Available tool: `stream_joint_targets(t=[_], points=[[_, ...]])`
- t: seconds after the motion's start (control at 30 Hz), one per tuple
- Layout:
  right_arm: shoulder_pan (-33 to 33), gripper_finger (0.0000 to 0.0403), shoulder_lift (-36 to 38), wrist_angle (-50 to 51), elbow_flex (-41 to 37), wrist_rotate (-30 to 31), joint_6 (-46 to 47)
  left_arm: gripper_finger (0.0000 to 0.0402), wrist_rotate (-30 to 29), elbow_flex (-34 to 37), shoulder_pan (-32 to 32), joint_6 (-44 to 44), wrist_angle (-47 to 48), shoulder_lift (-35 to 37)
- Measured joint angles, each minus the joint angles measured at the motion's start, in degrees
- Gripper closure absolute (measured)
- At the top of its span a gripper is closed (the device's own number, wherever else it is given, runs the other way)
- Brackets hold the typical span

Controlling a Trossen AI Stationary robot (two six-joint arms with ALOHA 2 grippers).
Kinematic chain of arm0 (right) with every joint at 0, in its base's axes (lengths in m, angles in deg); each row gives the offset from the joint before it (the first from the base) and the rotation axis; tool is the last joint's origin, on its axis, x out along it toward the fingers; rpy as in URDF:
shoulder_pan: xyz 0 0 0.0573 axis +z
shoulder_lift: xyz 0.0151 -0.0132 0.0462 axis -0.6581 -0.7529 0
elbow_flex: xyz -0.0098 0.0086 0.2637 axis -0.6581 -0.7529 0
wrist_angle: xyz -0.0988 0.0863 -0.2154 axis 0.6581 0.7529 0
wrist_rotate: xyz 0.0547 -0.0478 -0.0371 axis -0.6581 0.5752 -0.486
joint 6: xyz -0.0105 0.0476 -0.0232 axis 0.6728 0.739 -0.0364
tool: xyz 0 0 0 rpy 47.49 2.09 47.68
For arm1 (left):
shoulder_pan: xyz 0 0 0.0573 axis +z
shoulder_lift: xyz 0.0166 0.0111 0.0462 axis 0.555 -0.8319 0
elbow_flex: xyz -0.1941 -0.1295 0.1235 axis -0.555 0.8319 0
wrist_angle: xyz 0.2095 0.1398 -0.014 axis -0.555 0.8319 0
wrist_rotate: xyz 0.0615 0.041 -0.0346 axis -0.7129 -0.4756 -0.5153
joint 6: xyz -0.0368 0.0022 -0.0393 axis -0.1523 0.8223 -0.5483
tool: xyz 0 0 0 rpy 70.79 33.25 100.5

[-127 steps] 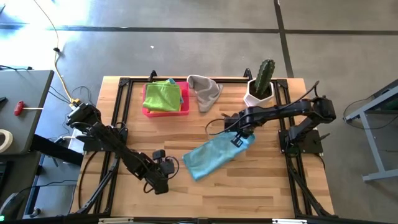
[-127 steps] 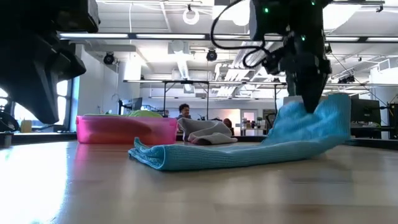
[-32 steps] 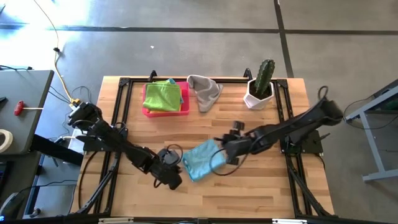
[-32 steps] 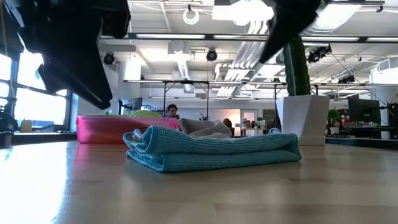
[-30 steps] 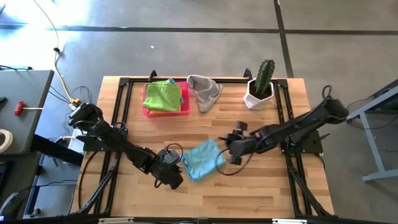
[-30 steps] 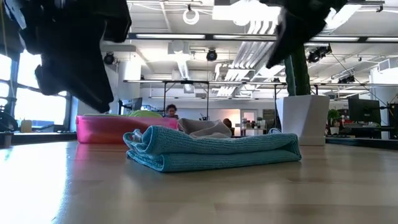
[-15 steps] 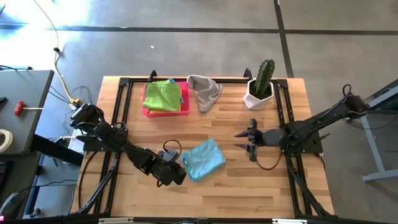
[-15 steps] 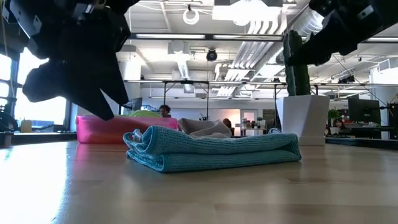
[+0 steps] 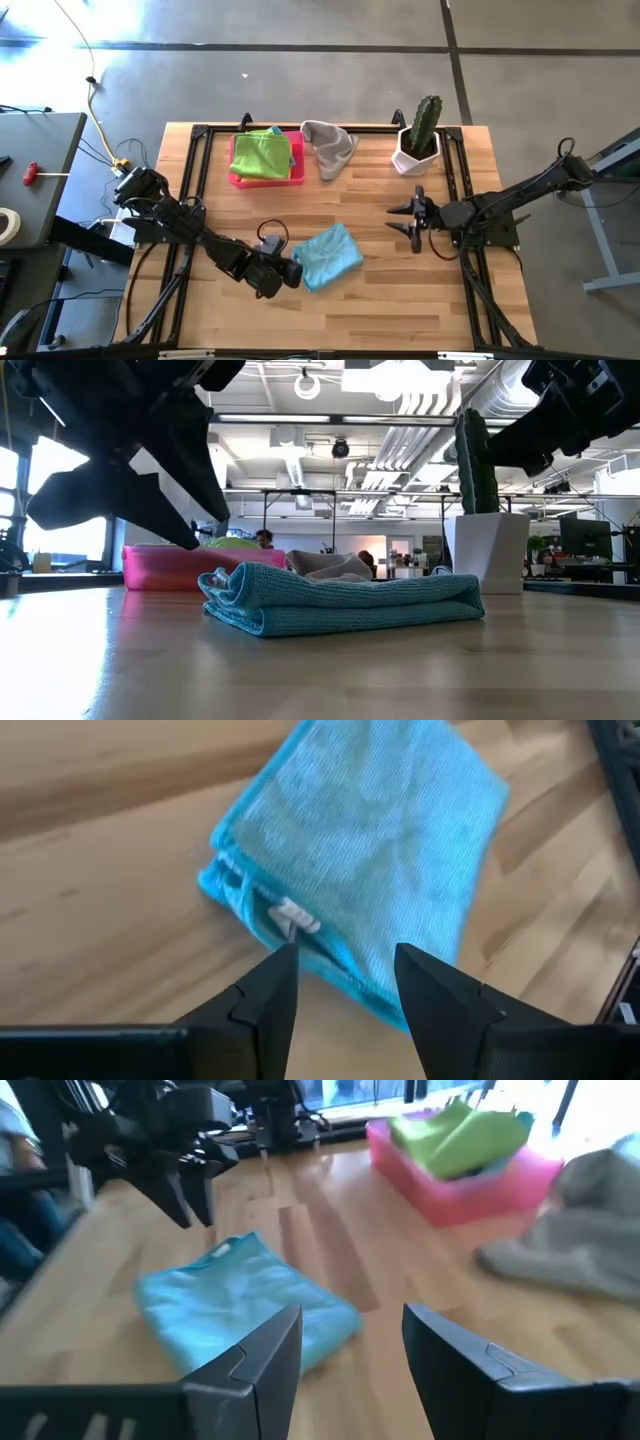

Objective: Fold microfiber towels
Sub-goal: Put the blue towel into the bin

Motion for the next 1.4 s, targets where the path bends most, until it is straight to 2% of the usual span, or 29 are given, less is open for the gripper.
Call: stream_joint_targets(t=[0.1, 0.3, 0.63, 0.83, 1.07, 1.23, 1.4], points=[[0.02, 0.0236, 0.00, 0.82, 0.00, -0.70, 3.91, 0.0243, 0.41, 0.00, -0.01, -0.08, -0.50, 0.00], [0.00, 0.0236, 0.00, 1.82, 0.00, -0.80, 3.65, 0.0243, 1.98, 0.00, -0.46, -0.26, -2.62, 0.00], [0.00, 0.0236, -0.02, 1.88, 0.00, -0.89, 3.97, 0.0243, 3.90, -0.02, -1.05, -6.88, -3.96, -0.74], [0.00, 0.0236, 0.00, 2.39, 0.00, -0.87, 3.97, 0.0243, 2.70, -0.04, -2.33, -14.26, -5.27, -3.17], [0.00, 0.0236, -0.02, 3.53, 0.00, -0.87, 3.97, 0.0241, 0.20, 0.04, -2.57, -28.89, -7.64, -8.68], [0.00, 0.0236, -0.02, 4.47, 0.00, -0.87, 3.97, 0.0212, -1.28, -0.07, -2.53, -33.04, -9.85, -10.47], [0.00, 0.0236, -0.02, 5.07, 0.00, -0.85, 3.97, 0.0162, -4.12, -0.06, -1.85, -28.06, -10.67, -10.46]])
